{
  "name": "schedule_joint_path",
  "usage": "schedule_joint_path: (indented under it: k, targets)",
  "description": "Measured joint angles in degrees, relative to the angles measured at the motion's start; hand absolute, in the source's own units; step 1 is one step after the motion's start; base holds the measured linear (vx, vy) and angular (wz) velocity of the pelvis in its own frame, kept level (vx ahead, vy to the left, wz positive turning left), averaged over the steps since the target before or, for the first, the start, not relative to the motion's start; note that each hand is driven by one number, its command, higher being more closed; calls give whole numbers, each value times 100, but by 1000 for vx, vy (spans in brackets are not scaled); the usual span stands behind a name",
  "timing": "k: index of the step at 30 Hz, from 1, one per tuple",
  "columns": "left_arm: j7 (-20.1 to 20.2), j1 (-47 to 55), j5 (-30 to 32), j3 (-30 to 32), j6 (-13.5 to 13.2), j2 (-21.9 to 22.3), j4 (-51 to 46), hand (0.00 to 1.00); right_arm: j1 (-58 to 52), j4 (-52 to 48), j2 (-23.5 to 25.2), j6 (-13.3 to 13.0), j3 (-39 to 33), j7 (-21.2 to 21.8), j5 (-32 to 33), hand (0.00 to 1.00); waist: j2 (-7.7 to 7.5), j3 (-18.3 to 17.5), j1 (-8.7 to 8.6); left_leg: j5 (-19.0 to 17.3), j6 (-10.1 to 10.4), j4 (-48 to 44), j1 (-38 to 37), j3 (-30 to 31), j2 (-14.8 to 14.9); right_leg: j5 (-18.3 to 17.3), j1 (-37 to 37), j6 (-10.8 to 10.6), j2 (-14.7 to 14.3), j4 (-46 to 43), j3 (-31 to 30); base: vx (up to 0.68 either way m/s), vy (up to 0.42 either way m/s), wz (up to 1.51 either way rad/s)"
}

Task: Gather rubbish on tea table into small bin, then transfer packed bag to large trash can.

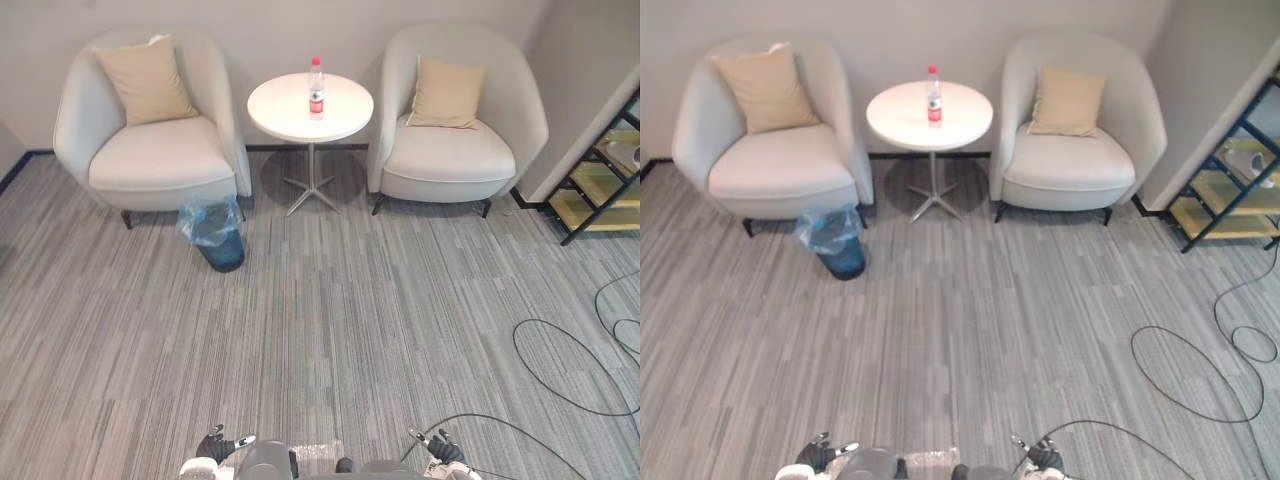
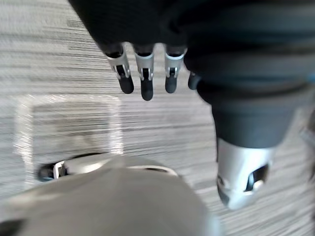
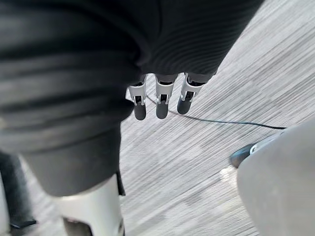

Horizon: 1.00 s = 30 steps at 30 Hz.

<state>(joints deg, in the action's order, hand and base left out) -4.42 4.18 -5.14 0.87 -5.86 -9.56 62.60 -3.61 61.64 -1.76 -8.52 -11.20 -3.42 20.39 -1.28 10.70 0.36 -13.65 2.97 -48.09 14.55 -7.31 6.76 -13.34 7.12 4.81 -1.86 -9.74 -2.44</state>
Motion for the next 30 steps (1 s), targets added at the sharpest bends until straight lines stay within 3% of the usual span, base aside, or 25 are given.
schedule_joint_path:
  k: [2,3,4,5,6,7,9,11,12,13,14,16,17,21,22,23,24,25,26,27,29,30]
  targets:
    - [-41,-2,-94,55,-7,12,-17,0,10,7,0,7,8,-12,1,0,0,10,10,-65,104,341,266,-87,-12,-70,129,-44,100,55,-148,289,86,-22]
    - [-56,-10,-122,50,-6,18,-12,0,24,15,-2,8,4,-14,0,0,2,9,7,-42,123,913,363,-173,-167,-60,219,-103,218,165,-191,408,183,-42]
    - [-97,-18,-124,31,-10,43,-13,0,57,57,-19,7,9,-14,-13,0,-3,-3,81,219,195,2081,312,-112,-442,-146,202,-166,383,281,-304,327,192,-53]
    - [-117,-19,-122,17,-7,68,5,0,60,64,-54,7,28,-14,-16,0,38,-22,103,392,182,2575,268,-58,-504,-196,198,-175,389,321,-405,350,225,-84]
    - [-150,-17,-123,-39,-6,117,70,0,77,87,-131,9,80,-12,-18,0,155,-43,158,679,15,3075,269,158,-549,-303,217,-305,335,322,-588,447,308,-92]
    - [-150,-11,-122,-33,2,37,189,0,107,213,-116,27,90,-21,-26,0,48,-80,188,798,-207,2858,256,68,-652,-477,262,-395,436,185,-779,496,297,-85]
    - [-152,-32,-112,-32,7,-61,262,0,69,235,23,60,77,0,-43,0,-165,-176,186,507,-274,2807,123,-167,-789,-525,71,-505,627,-392,-803,566,274,-59]
    - [-159,-32,-109,-52,16,-89,294,0,31,205,52,64,76,26,-105,0,-218,-186,197,429,-444,3057,-350,-343,-915,-444,-463,-839,681,-1933,-799,430,202,-40]
    - [-154,-31,-106,-157,24,-121,294,0,5,179,28,61,65,44,-157,0,-228,-191,137,397,-492,3251,-701,-314,-1025,-276,-795,-1409,707,-2871,-760,466,186,5]
    - [-150,-100,-107,-250,29,-135,290,0,-4,-14,71,59,79,77,-223,0,-211,-174,35,363,-543,3416,-1060,-278,-1081,-129,-1168,-1684,708,-3981,-639,463,169,16]
    - [-149,-144,-107,-264,35,-138,290,0,0,-60,61,60,81,99,-246,0,-201,-159,13,359,-549,3486,-1231,-247,-1107,-125,-1358,-1661,745,-4399,-501,528,152,23]
    - [-149,-301,-118,-258,42,-67,278,0,-42,-233,0,59,76,115,-237,0,-132,-80,-8,358,-551,3881,-1906,-116,-1120,-263,-1811,-1273,1000,-5005,143,429,52,12]
    - [-150,-359,-178,-252,39,53,259,0,-41,-299,-57,50,81,119,-240,0,-20,-15,-36,358,-551,4147,-2294,-118,-1057,-390,-2054,-1061,1086,-4868,468,362,9,5]
    - [-129,-527,-184,-252,1,448,213,0,-54,-457,-26,-66,77,162,-242,0,-9,5,-162,311,-587,4256,-2717,-43,-813,-377,-2598,-860,944,-3292,792,322,-82,22]
    - [-138,-566,-189,-242,-1,551,215,0,-55,-456,-27,-104,75,163,-241,0,-15,8,-199,261,-549,4272,-2811,35,-736,-100,-2638,-828,811,-2529,719,441,-227,41]
    - [-152,-556,-196,-234,-10,637,214,0,-76,-450,-18,-118,77,149,-245,0,-52,-9,-229,120,-394,4288,-2902,107,-721,461,-2592,-740,696,-1741,555,382,-227,42]
    - [-153,-552,-206,-226,-12,648,216,0,-112,-444,10,-120,75,140,-245,0,-131,-41,-240,12,-282,4291,-2972,217,-765,829,-2593,-597,703,-1530,478,423,-274,40]
    - [-169,-601,-240,-93,-3,774,232,0,-69,-466,1,-139,9,149,-218,0,-83,7,-317,-272,-125,4288,-3162,356,-660,747,-2640,-515,637,-1843,562,417,-276,25]
    - [-161,-578,-254,60,-8,940,240,0,-29,-444,-58,-149,30,122,-270,0,79,-23,-298,-313,-68,4120,-3128,329,-453,435,-2632,-419,498,-1935,631,413,-284,16]
    - [-160,-570,-267,89,-7,980,206,0,-26,-451,-62,-153,35,116,-274,0,97,-37,-304,-321,-61,3874,-3036,334,-402,340,-2601,-404,476,-1928,664,442,-346,16]
    - [-161,-580,-285,334,-2,1081,82,0,-30,-485,-76,-157,33,67,-263,0,214,-21,-345,-334,79,2052,-2172,423,-124,173,-2279,-356,323,-1631,855,414,-324,29]
    - [-155,-582,-289,449,-3,1159,-28,0,-46,-514,-107,-150,40,53,-256,0,307,19,-320,-111,264,991,-1720,492,102,108,-2011,-255,155,-1454,948,399,-236,24]
